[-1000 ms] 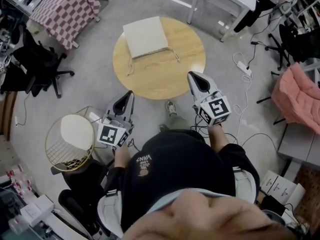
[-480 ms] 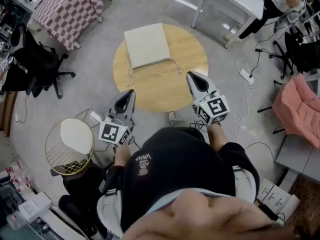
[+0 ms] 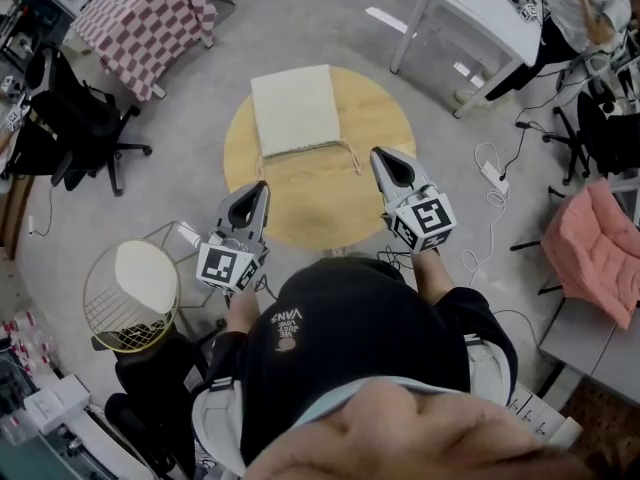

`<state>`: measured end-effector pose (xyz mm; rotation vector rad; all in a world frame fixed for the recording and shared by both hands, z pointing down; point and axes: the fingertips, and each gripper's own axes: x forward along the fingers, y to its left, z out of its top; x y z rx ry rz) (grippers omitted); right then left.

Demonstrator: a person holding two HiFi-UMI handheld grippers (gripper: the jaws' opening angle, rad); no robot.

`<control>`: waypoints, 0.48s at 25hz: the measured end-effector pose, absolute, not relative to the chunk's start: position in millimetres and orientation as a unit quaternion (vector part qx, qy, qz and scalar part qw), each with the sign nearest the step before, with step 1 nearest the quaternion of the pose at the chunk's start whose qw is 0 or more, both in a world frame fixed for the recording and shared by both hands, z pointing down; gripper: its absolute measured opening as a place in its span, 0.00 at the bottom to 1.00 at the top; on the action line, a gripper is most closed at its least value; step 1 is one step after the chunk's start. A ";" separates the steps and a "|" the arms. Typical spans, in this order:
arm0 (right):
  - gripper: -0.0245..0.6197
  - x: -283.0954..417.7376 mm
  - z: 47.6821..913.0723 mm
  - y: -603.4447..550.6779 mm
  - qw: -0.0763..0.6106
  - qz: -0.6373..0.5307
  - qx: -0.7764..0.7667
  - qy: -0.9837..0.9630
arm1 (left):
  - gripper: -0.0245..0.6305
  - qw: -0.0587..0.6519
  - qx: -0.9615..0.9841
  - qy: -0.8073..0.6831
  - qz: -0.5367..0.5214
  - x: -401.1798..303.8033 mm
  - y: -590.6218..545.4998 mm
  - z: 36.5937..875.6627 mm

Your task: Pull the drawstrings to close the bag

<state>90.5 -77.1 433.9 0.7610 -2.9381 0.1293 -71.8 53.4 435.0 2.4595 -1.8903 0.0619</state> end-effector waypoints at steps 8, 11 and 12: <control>0.04 88.1 446.7 -102.7 0.056 0.049 0.232 -0.970 | 0.04 0.031 0.789 -0.613 0.024 -65.9 27.2 447.9; 0.04 80.4 450.9 -105.1 0.059 0.054 0.230 -0.970 | 0.04 0.037 0.790 -0.612 0.028 -73.0 23.5 450.0; 0.04 77.5 451.7 -105.8 0.061 0.056 0.232 -0.969 | 0.04 0.040 0.790 -0.611 0.027 -76.7 22.3 450.5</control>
